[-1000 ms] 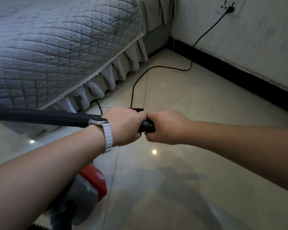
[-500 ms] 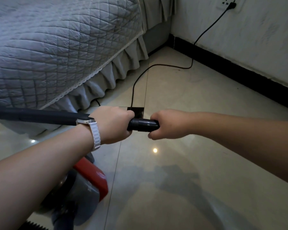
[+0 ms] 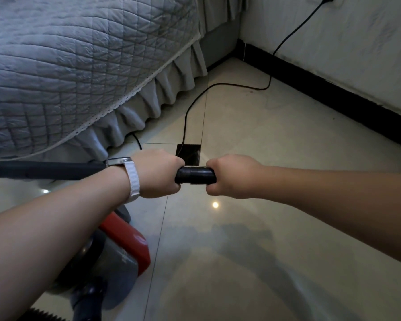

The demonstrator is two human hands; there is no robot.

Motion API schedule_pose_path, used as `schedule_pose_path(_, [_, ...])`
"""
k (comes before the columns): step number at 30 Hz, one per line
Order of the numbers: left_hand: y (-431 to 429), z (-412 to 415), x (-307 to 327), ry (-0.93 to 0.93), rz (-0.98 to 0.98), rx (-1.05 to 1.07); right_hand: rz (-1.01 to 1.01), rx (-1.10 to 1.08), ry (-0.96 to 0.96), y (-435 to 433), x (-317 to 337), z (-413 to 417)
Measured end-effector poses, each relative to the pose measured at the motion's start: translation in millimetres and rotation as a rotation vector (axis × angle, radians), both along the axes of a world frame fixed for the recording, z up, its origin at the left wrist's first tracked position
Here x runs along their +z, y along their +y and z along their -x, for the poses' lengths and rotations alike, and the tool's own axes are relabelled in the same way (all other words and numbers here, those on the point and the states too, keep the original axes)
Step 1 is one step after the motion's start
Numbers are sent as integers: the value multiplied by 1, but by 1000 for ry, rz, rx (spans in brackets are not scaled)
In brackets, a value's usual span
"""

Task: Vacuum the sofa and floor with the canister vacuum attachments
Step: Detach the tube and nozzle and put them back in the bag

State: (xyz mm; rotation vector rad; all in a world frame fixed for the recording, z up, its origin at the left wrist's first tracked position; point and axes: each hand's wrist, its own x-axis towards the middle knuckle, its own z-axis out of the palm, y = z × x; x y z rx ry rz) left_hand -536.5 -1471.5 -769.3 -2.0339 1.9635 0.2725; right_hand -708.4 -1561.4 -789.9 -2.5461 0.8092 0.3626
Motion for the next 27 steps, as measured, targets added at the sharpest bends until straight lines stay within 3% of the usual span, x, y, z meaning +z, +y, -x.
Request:
schedule_pose_path(4, [-3,-3,-5,125,-73,100,199,82,-16,-7,-1,1])
schedule_pose_path(11, [-14,-6,-2,274,-158,166,342,100,-60,-13,-5,6])
schedule_pose_path(16, [-6,-29,4,177,-54,208,128,-62,20,-35,-9,26])
schedule_pose_path(27, [-33,13,-34,129,-124,22,161,-44,103,-56,-30,59])
